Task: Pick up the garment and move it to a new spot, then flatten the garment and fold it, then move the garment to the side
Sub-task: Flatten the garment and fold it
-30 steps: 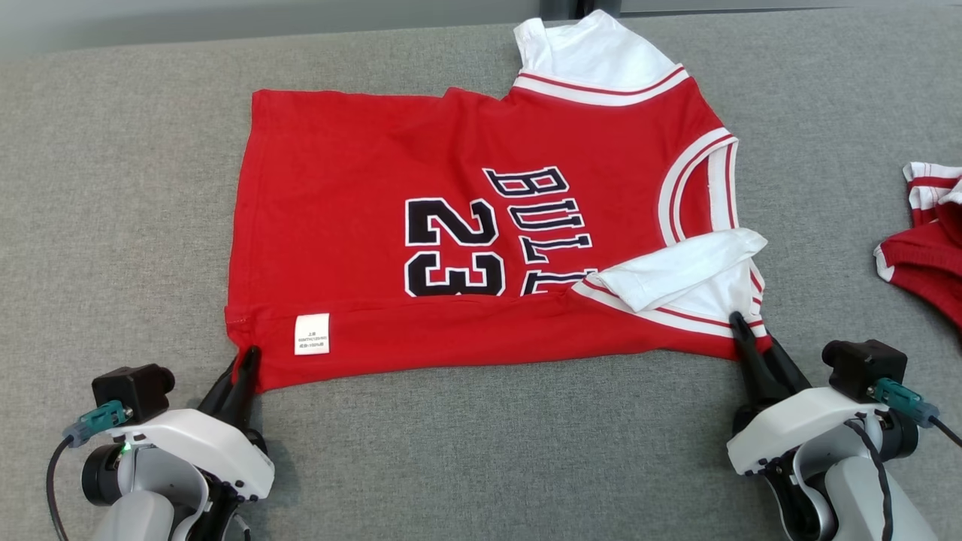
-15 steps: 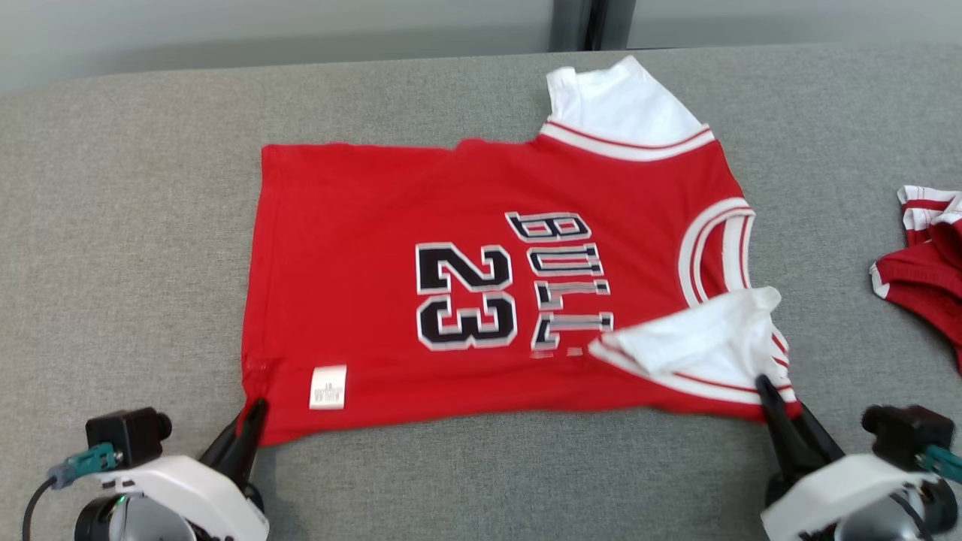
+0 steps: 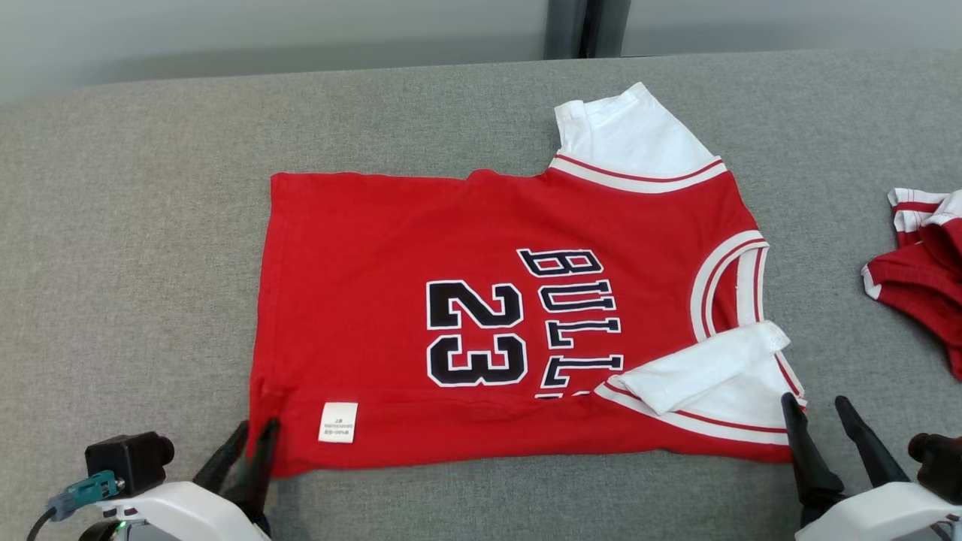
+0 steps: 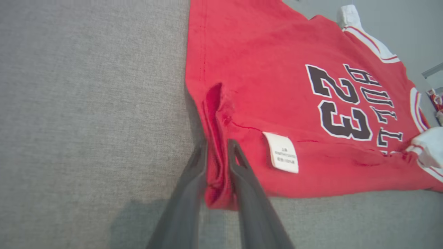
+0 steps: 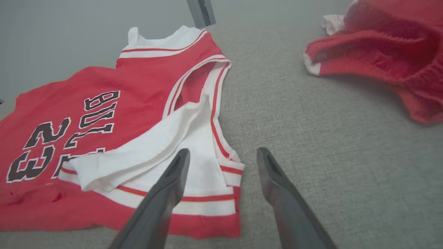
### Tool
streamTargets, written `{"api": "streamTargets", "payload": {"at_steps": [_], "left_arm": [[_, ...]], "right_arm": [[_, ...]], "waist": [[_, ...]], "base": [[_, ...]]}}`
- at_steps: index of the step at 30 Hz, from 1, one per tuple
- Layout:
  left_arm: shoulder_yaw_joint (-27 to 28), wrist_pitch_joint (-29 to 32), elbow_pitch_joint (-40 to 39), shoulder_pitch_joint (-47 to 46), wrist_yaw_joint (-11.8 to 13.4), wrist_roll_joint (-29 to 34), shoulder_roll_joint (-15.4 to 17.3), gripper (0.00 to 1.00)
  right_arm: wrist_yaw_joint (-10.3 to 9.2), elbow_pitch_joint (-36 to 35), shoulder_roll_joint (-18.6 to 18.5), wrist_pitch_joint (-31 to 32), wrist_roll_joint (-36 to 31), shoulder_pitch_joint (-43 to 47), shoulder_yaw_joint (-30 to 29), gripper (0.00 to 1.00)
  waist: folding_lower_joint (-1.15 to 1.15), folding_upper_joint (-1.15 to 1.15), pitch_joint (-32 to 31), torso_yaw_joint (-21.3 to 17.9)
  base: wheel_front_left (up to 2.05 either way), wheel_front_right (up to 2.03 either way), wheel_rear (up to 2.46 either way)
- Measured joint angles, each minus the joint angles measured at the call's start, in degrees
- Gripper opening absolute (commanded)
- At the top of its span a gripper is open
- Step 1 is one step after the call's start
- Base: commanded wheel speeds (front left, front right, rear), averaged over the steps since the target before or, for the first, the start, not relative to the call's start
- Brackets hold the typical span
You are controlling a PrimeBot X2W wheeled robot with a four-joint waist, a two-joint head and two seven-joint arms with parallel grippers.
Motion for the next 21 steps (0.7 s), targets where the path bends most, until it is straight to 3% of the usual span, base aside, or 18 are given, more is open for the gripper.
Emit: {"api": "streamTargets", "payload": {"at_steps": [7,9,15,21], "left_arm": [[2.1,-10.8,-0.9,-4.1,0.4,3.2,-2.2,1.0],[2.9,-14.4,-1.0,-5.8,-0.5,3.0,-3.5,1.0],[2.1,-21.0,-1.7,-11.0,1.3,11.3,-2.0,1.0],[0.5,-21.3,-1.4,-12.4,3.5,17.0,-0.1,1.0]], "right_arm": [[-0.01,-2.0,0.4,-5.0,-3.3,-3.0,-3.2,1.0],[-0.01,-3.5,0.4,-6.6,-4.4,-4.4,-3.8,1.0],[-0.01,-9.0,0.5,-9.2,-8.7,-7.9,-4.0,1.0],[-0.01,-11.3,0.6,-8.0,-10.5,-8.1,-3.3,1.0]], "waist": [[0.0,0.0,0.0,0.4],[0.0,0.0,0.1,0.6],[0.0,0.0,-0.2,0.8],[0.0,0.0,-0.7,0.8]], "base": [[0.0,0.0,0.0],[0.0,0.0,0.0],[0.0,0.0,0.0],[0.0,0.0,0.0]]}}
